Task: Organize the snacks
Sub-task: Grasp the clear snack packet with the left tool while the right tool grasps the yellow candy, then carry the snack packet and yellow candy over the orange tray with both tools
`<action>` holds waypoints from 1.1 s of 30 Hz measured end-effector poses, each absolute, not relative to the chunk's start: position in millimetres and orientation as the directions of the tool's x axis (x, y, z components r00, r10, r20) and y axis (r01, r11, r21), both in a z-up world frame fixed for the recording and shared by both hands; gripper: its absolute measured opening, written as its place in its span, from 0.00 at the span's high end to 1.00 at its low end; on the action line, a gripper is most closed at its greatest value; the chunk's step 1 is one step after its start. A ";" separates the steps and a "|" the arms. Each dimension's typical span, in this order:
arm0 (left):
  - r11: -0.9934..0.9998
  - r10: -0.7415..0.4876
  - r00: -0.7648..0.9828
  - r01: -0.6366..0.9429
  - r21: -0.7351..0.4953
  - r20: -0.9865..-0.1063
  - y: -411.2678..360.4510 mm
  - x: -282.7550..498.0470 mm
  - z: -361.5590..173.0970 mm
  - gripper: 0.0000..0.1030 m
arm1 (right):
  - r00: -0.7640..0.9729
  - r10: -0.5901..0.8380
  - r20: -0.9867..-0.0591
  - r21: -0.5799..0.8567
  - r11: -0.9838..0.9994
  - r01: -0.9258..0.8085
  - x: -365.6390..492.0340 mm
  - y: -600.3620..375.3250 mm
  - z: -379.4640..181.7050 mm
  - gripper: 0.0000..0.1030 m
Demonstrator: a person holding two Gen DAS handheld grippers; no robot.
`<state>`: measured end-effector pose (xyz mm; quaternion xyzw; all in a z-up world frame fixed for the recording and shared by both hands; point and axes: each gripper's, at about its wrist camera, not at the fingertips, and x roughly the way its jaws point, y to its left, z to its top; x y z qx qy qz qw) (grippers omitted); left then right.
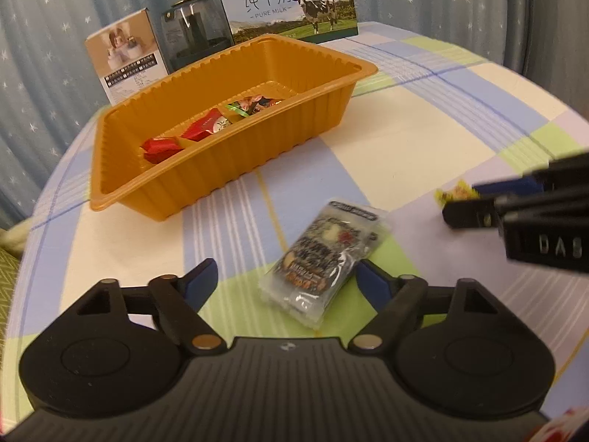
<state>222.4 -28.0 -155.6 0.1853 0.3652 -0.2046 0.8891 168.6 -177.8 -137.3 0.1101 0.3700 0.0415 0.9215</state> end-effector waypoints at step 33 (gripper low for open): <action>0.942 -0.227 0.622 0.335 -0.007 -0.749 -13.2 220.7 -139.0 0.67 | 0.726 0.193 -0.660 0.280 0.960 -0.001 170.8 -178.8 -133.4 0.75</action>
